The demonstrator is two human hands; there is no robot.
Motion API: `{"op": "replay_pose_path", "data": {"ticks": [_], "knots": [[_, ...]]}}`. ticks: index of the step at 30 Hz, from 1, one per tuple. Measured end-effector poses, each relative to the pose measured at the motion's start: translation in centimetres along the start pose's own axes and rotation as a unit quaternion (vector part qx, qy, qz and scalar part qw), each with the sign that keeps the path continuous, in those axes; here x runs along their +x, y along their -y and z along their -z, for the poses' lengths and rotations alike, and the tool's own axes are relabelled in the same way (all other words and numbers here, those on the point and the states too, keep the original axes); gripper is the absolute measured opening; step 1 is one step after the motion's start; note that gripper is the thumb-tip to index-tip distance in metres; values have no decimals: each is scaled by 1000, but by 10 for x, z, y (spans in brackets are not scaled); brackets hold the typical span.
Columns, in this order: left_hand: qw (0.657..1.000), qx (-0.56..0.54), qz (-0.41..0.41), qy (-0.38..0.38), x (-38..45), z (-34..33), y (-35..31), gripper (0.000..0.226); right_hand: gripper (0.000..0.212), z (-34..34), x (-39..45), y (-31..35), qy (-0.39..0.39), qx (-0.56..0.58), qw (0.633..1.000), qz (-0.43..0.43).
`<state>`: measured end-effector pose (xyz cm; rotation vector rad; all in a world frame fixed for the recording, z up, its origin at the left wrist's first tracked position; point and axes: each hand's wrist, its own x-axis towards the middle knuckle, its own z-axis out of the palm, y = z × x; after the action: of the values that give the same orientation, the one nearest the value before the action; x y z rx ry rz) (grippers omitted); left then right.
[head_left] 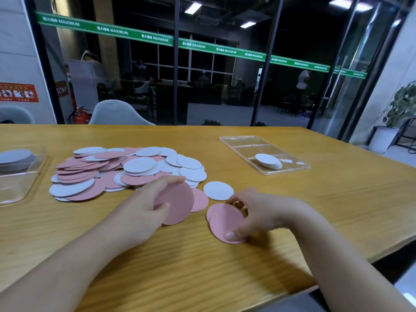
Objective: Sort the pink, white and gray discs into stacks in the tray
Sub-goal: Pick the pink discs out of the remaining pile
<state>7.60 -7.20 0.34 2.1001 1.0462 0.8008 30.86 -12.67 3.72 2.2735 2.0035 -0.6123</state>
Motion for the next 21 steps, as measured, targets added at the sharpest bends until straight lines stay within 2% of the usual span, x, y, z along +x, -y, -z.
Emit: {"op": "replay_pose_path", "data": {"ticks": [11, 13, 16, 21], "knots": [[1000, -3, -9, 7, 1, 0, 4, 58, 71, -1, 14, 16, -32, 57, 998, 19], [1000, -1, -8, 4, 1, -1, 3, 58, 59, -4, 18, 12, -53, 88, 994, 35], [1000, 2, 5, -18, 2, -1, 3, 57, 38, -6, 19, 10, -109, 149, 979, 87], [998, -38, 31, -43, 4, -1, 3, 52, 19, -8, 21, 23, -166, 280, 928, 181]]}}
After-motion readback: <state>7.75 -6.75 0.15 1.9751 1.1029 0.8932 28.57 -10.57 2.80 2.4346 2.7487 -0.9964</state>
